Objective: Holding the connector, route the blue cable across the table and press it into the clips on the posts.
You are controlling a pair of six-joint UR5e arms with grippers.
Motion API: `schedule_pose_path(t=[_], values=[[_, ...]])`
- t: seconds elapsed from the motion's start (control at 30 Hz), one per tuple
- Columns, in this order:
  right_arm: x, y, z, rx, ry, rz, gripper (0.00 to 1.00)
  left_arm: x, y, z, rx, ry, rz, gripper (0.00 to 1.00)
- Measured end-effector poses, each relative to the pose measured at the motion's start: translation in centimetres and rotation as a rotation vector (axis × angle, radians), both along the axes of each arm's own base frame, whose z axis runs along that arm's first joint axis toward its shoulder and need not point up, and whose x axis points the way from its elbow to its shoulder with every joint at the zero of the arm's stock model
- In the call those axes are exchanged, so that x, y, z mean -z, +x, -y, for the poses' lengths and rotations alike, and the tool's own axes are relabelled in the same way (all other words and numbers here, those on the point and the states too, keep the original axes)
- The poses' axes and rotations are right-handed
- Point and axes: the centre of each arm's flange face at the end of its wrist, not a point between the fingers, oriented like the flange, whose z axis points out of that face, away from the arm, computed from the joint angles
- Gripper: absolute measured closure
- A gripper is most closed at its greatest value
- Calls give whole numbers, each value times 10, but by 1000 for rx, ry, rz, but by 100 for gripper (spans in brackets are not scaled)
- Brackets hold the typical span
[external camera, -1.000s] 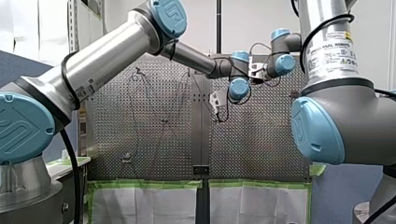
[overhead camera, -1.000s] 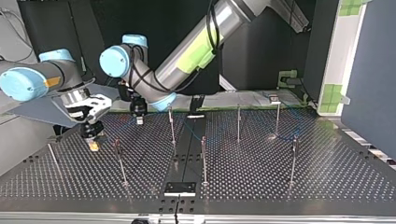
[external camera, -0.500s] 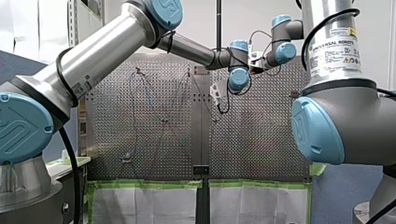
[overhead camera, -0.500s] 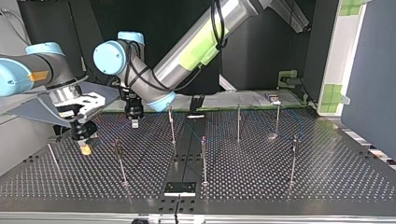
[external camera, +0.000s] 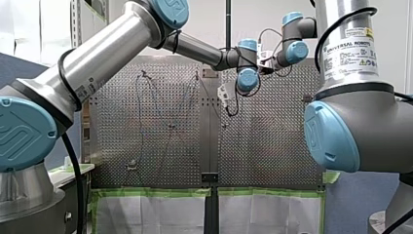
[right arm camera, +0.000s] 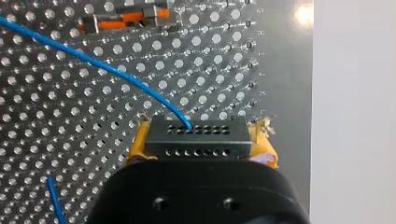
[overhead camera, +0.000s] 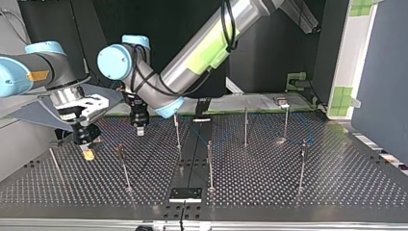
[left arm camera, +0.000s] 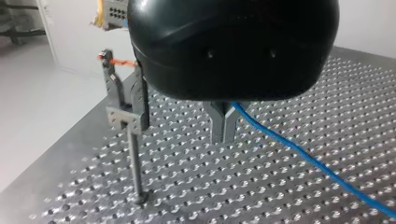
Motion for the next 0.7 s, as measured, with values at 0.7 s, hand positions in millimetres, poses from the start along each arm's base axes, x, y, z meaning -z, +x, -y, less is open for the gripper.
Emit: schedule_pose_path(t=[0.7], values=[[5, 0, 8, -42, -21, 10, 100, -17, 59, -23, 8, -59, 128, 100]])
